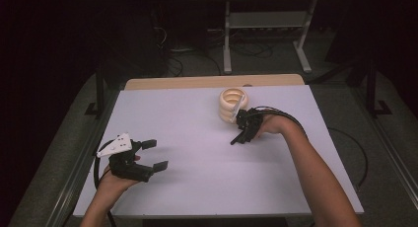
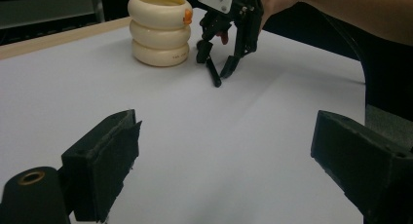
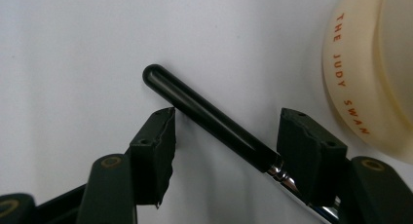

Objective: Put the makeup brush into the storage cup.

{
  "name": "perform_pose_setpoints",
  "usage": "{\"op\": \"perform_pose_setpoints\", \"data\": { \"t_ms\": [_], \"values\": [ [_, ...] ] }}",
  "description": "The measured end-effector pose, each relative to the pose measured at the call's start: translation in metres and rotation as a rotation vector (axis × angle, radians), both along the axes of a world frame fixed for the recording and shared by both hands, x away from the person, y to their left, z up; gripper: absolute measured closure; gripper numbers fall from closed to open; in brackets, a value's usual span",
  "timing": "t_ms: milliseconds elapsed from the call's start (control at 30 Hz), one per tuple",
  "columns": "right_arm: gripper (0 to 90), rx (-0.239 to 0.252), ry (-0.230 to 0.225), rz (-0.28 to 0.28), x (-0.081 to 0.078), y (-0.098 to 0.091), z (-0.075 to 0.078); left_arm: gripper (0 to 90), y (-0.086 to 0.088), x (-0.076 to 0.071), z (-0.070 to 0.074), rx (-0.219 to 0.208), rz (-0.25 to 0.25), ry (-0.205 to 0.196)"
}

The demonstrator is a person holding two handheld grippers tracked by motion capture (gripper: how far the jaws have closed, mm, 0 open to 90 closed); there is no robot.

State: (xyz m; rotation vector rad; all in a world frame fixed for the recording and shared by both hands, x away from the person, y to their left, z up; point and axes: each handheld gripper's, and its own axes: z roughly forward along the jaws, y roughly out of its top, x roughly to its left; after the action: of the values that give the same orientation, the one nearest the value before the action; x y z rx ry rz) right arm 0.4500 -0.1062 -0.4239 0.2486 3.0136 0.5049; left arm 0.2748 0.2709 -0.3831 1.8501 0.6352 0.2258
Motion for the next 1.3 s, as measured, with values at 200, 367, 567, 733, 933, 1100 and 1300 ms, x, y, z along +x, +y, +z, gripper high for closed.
{"op": "perform_pose_setpoints", "data": {
  "t_ms": [200,367,567,733,933,1100,1300],
  "values": [
    [46.0,0.000,0.018,-0.015,0.0002,0.0005,0.0008,9.8,0.0001,-0.0001,0.0002,0.000,0.000,0.000],
    [49.2,-0.002,0.014,-0.023,0.0006,0.0008,0.0014,9.8,0.0003,-0.0003,0.0005,-0.001,0.002,0.001],
    [55.5,-0.006,0.023,-0.043,0.0011,0.0004,0.0026,9.8,0.0003,-0.0003,0.0005,-0.002,0.002,0.001],
    [59.9,-0.001,0.032,-0.053,0.0017,0.0003,0.0028,9.8,0.0003,-0.0003,0.0005,-0.004,0.004,0.002],
    [65.1,-0.005,0.043,-0.053,0.0013,0.0017,0.0027,9.8,0.0002,-0.0002,0.0001,-0.005,0.003,0.003],
    [70.4,-0.012,0.048,-0.058,0.0006,0.0032,0.0033,9.8,0.0006,-0.0001,0.0006,-0.002,0.003,0.000],
    [77.4,-0.021,0.050,-0.059,0.0015,0.0043,0.0042,9.8,0.0006,0.0000,0.0003,-0.005,0.004,0.001]
  ]
}}
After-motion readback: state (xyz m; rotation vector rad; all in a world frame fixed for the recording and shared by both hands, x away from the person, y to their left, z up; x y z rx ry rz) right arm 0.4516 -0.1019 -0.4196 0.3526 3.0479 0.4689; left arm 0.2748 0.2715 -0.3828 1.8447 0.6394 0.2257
